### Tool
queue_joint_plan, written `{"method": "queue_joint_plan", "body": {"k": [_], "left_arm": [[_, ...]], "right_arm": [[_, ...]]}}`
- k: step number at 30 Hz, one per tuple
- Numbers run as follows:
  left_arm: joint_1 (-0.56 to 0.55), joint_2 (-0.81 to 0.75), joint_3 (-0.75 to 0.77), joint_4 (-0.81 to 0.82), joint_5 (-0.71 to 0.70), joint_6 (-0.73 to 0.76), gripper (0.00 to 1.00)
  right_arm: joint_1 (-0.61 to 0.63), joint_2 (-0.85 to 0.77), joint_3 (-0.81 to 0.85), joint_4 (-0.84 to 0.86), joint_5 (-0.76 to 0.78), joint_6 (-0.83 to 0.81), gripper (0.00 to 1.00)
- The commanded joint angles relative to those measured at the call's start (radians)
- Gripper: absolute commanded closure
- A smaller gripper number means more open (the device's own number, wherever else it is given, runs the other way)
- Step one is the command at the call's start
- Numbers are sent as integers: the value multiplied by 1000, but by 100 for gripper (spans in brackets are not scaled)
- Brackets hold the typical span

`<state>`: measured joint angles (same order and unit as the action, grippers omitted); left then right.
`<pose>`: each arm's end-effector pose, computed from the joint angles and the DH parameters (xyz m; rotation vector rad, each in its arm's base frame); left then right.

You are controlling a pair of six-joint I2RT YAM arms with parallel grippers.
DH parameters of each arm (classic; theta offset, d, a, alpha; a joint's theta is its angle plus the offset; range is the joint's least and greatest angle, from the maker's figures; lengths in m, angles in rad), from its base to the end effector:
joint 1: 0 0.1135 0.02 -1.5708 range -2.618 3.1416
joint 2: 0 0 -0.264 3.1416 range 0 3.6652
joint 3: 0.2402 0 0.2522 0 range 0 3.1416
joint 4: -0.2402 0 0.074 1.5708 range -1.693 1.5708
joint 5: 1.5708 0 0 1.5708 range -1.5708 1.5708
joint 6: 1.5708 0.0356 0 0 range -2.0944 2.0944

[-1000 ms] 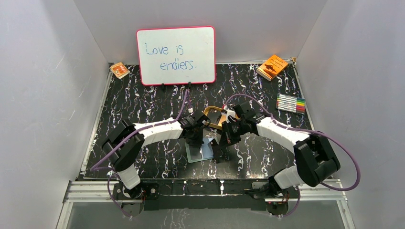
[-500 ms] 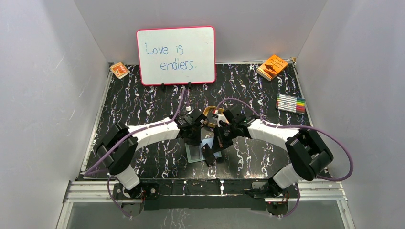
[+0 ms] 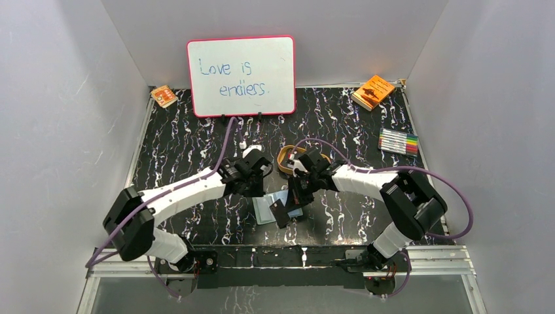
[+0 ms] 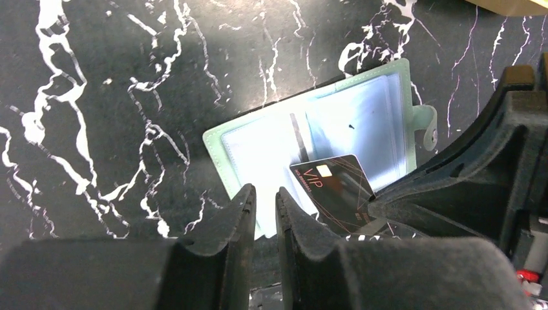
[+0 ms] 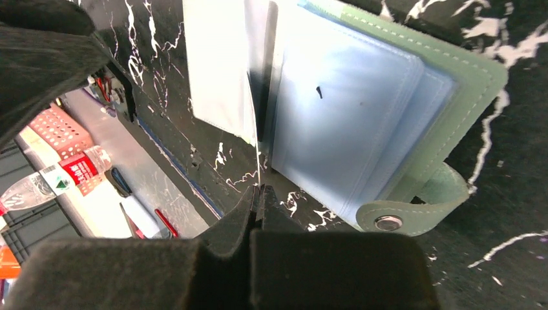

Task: Put the credit cards into the card holder
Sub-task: Turn over the card slot in the card holder.

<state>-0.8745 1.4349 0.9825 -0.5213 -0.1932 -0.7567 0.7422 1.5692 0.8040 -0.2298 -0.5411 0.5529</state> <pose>0.1925 -0.2197 0.2319 0.0747 2.5666 -0.4047 0.2048 0.2127 0.1634 -0.4919 2.7565 1.1158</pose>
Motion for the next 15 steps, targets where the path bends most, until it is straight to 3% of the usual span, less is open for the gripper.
{"method": "queue_joint_plan", "body": {"k": [1, 15], "left_arm": [[-3, -114, -43, -52, -67, -52, 82], [-3, -115, -157, 101, -26, -113, 79]], "right_arm": [[32, 17, 47, 39, 11, 23, 100], [30, -112, 35, 13, 216, 87, 100]]}}
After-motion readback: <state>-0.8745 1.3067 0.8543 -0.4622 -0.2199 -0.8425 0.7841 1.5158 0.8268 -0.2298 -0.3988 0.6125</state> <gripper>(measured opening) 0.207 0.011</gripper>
